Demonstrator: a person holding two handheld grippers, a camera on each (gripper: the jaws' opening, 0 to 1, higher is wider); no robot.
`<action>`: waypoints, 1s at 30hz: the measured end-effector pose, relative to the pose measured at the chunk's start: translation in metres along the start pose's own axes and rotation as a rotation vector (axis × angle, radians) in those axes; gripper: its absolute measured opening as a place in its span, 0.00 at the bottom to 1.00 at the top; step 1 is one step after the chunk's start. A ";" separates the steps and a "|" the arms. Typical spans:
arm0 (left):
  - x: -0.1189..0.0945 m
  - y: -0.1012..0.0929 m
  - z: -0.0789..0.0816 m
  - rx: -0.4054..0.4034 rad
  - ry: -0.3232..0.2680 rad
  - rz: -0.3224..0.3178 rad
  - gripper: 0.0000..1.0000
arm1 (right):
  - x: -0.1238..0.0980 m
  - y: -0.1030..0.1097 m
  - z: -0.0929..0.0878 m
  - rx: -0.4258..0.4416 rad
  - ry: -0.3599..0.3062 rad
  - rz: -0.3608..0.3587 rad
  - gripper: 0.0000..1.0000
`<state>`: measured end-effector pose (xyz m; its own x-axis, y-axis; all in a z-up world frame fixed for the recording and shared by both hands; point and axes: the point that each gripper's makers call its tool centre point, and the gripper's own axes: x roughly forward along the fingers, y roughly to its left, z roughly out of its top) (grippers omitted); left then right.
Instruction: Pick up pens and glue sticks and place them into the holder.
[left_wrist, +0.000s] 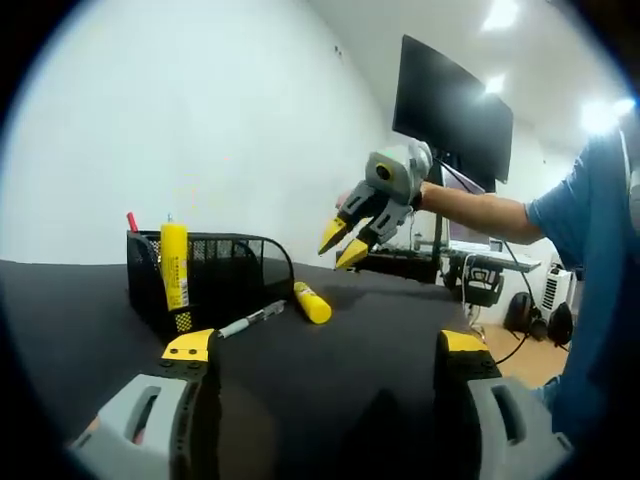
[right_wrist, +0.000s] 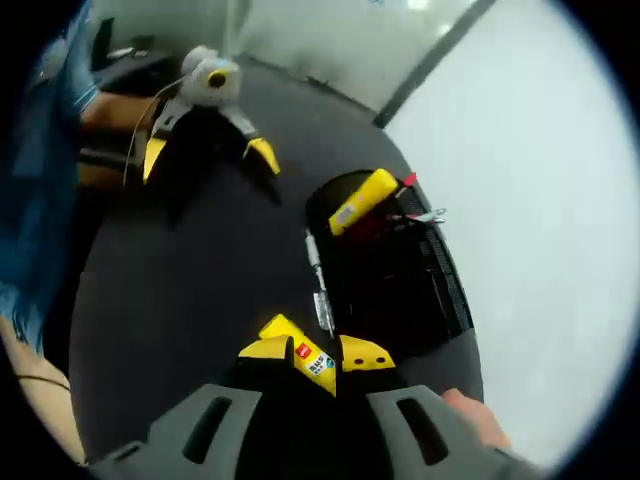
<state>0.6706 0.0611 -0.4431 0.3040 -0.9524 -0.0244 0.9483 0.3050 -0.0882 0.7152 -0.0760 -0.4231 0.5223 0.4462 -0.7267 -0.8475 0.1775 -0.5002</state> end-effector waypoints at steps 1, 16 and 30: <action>0.000 0.000 0.000 0.000 -0.002 0.000 0.84 | 0.003 0.000 -0.002 -0.043 0.027 0.014 0.13; 0.001 0.004 0.000 -0.007 0.002 0.000 0.84 | 0.035 0.025 -0.020 -0.354 0.172 0.236 0.18; 0.001 0.003 -0.002 -0.002 0.013 0.003 0.84 | 0.048 0.030 -0.033 -0.461 0.254 0.350 0.16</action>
<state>0.6737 0.0616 -0.4454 0.3055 -0.9514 -0.0378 0.9472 0.3077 -0.0899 0.7181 -0.0782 -0.4879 0.2759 0.1775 -0.9447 -0.8739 -0.3630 -0.3234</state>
